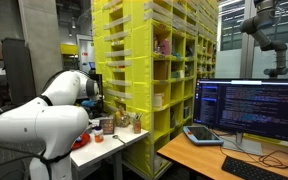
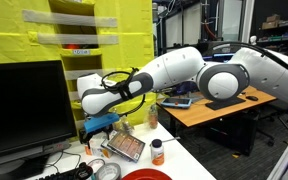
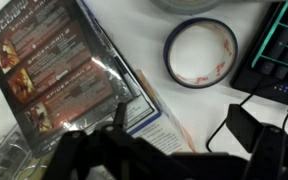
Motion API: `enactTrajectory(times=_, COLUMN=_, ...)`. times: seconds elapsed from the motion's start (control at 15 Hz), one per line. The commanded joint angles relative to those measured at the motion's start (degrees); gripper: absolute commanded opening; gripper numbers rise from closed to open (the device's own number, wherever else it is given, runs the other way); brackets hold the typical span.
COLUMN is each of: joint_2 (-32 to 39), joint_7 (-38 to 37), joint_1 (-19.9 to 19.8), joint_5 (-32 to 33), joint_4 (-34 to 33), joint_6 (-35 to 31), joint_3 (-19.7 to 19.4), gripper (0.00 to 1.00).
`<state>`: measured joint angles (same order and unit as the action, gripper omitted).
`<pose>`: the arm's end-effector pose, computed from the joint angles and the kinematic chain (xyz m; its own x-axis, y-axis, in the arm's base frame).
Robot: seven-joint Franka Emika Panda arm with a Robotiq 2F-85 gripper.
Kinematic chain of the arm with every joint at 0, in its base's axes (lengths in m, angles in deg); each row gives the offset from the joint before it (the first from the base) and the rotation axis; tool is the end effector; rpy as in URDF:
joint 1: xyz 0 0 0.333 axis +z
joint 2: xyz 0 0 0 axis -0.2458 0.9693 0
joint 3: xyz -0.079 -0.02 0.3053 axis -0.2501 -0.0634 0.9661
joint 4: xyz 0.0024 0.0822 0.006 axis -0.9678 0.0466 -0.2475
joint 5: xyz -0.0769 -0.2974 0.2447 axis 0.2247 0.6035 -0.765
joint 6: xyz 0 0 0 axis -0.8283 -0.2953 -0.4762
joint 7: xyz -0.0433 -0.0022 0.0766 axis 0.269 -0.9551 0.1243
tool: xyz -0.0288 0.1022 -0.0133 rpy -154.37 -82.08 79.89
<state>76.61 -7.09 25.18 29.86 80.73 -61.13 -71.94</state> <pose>0.6163 0.5159 0.2650 0.9943 0.0453 0.0962 0.0463 -0.9989 -0.0088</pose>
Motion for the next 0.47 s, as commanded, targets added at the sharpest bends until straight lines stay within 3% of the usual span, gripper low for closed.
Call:
enactTrajectory(times=0.0, joint_2=-7.92, joint_7=-2.17, joint_1=0.60, joint_5=1.96, joint_4=13.83, joint_6=-8.85, joint_3=-1.52, gripper=1.00)
enactTrajectory(times=0.07, joint_2=-9.12, joint_7=-2.33, joint_1=0.60, joint_5=2.31, joint_4=16.34, joint_6=-10.73, joint_3=-1.78, gripper=1.00)
enactTrajectory(times=0.13, joint_2=-3.59, joint_7=-0.75, joint_1=0.20, joint_5=0.95, joint_4=7.38, joint_6=-7.11, joint_3=-0.77, gripper=1.00)
enactTrajectory(times=0.4, joint_2=-6.27, joint_7=-0.79, joint_1=0.19, joint_5=1.06, joint_4=12.60, joint_6=-9.93, joint_3=-1.35, gripper=1.00)
